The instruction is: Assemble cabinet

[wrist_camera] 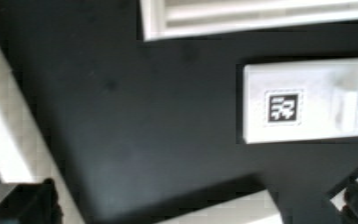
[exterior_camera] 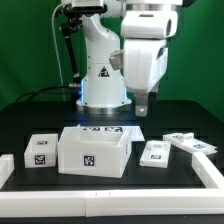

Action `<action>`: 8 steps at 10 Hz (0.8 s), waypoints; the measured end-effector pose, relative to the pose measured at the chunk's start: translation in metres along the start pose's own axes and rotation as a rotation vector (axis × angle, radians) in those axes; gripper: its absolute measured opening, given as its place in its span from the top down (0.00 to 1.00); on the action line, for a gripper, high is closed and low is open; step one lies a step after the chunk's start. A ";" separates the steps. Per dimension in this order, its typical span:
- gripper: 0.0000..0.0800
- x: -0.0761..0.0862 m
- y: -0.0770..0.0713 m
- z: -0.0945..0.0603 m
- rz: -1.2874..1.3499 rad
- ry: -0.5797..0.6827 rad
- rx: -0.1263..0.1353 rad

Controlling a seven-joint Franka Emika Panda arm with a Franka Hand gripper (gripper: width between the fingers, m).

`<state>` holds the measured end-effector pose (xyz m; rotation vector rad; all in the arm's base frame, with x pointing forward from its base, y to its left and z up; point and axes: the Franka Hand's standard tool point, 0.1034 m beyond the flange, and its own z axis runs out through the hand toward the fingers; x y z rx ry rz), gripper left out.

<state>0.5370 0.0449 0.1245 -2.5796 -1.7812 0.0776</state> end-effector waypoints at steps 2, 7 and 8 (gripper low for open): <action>0.00 0.001 0.000 0.000 -0.004 0.000 -0.003; 0.00 -0.034 -0.041 0.029 -0.140 0.049 -0.092; 0.00 -0.041 -0.051 0.037 -0.143 0.050 -0.090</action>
Offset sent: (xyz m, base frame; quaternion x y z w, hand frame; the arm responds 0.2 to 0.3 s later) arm -0.0098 -0.0054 -0.0025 0.0135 0.0139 -0.0330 0.9993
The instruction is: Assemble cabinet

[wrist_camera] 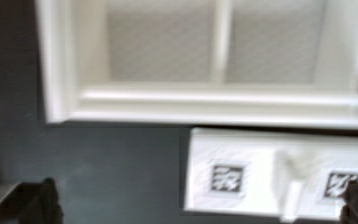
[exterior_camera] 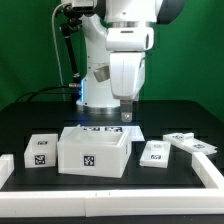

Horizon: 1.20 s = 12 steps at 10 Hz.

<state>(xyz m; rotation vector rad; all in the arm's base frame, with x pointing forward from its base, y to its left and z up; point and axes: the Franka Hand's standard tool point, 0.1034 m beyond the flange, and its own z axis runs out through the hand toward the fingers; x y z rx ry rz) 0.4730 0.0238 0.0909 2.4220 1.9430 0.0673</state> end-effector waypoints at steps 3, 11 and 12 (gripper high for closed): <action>0.00 -0.002 -0.003 0.002 0.004 -0.002 0.007; 0.00 -0.042 -0.046 0.032 0.045 -0.007 0.049; 0.00 -0.043 -0.051 0.037 0.046 -0.005 0.054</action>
Offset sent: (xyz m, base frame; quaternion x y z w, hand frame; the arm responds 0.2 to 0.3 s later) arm 0.0000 0.0000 0.0000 0.0000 0.0000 0.0000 1.0000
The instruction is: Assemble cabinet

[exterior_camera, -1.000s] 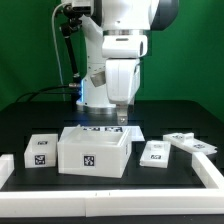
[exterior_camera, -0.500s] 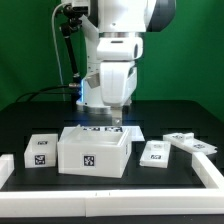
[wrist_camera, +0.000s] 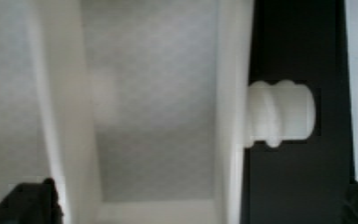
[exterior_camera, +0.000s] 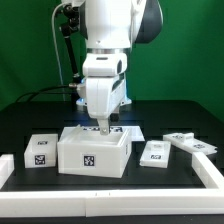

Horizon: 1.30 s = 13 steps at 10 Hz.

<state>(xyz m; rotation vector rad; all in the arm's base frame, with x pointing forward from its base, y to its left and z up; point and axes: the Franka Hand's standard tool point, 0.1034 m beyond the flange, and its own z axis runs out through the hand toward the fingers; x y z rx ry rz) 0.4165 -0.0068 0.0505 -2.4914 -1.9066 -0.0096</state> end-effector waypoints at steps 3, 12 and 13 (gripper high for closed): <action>0.00 0.007 -0.010 0.017 0.008 0.012 0.002; 0.72 0.011 -0.008 0.030 0.028 0.022 0.001; 0.72 0.011 -0.008 0.030 0.028 0.022 0.001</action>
Offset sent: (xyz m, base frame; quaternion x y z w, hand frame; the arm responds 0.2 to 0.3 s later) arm -0.0071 0.0158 -0.0183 -0.0174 0.0197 0.0003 0.9997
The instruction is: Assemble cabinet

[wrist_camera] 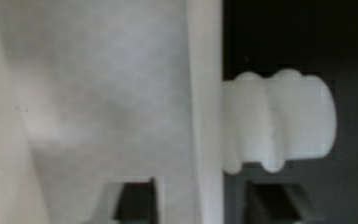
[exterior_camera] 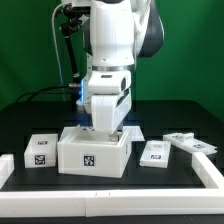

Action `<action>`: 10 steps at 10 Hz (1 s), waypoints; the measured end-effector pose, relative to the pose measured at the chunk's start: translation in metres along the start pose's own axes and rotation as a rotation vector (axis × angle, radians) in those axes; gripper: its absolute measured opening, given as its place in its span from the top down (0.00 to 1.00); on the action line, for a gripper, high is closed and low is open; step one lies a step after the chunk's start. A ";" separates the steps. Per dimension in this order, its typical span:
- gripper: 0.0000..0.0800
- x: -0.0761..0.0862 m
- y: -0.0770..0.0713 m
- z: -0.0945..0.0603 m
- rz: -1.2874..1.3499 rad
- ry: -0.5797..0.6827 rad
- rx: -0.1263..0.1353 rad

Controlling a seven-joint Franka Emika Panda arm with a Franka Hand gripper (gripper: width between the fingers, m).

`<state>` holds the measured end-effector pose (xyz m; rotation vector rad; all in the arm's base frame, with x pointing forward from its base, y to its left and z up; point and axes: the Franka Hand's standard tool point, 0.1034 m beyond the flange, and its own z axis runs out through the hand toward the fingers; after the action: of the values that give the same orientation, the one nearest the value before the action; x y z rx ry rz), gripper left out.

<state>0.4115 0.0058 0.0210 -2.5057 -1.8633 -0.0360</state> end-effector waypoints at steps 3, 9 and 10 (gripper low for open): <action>0.96 0.000 0.000 0.000 0.000 0.000 0.000; 0.96 0.000 0.000 0.000 0.000 0.000 0.000; 0.96 -0.001 0.005 -0.001 -0.064 -0.006 0.010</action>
Offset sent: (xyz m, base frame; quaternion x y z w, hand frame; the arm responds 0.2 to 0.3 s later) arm 0.0000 0.0000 0.0000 0.0000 0.0000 0.0000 1.0000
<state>0.4160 0.0032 0.0217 -2.4421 -1.9409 -0.0202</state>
